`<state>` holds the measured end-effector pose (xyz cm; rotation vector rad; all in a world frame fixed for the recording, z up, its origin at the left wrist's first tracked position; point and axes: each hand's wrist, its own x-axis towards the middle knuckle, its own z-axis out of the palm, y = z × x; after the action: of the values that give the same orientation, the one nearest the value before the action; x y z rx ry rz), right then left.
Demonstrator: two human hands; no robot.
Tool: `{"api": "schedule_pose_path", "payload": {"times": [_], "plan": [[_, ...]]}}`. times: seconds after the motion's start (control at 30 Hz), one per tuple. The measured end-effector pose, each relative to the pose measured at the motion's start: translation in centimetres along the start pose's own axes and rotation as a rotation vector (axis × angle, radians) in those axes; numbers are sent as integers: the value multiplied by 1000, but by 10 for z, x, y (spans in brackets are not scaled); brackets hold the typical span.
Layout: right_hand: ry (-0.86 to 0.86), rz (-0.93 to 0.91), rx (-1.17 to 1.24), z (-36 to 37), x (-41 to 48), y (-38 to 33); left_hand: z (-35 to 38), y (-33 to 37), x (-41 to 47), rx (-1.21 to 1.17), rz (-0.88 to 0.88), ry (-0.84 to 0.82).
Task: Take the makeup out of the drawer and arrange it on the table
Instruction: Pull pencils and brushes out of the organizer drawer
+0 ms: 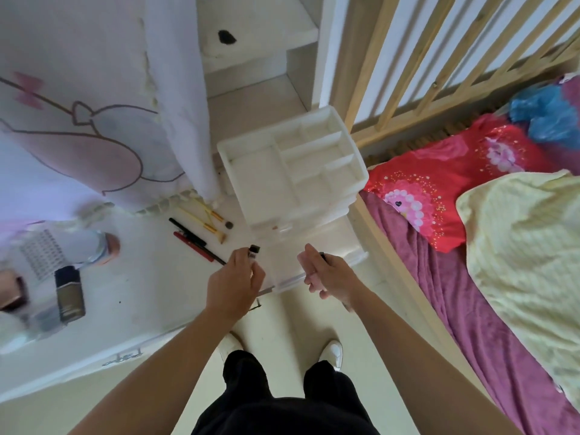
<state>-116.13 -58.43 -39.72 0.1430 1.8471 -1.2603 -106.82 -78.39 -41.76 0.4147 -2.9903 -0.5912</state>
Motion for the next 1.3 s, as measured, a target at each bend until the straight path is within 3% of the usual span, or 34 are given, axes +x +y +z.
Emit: {"api": "schedule_pose_path", "payload": {"times": [0.13,0.23,0.37,0.47,0.7,0.9,1.3], "plan": [[-155,-84,-47,63,0,-29,-20,-64,-20,-76,-413,-44],[-195,-163,-217,118,11,-47,-31,-113,-31,-150,-588,-23],[-139,-186,-612,176,42,-54,-39,-167,-36,-247,-754,-135],[-101,-209,-799,210,69,-51,-39,-199,-34,-263,-772,-209],[48,-279,-989,270,106,-31,-33,-239,-26,-281,-783,-288],[213,-348,-963,281,105,-29,-28,-244,-23,-344,-761,-259],[186,-352,-862,250,83,-32,-39,-233,-26,-366,-774,-330]]}}
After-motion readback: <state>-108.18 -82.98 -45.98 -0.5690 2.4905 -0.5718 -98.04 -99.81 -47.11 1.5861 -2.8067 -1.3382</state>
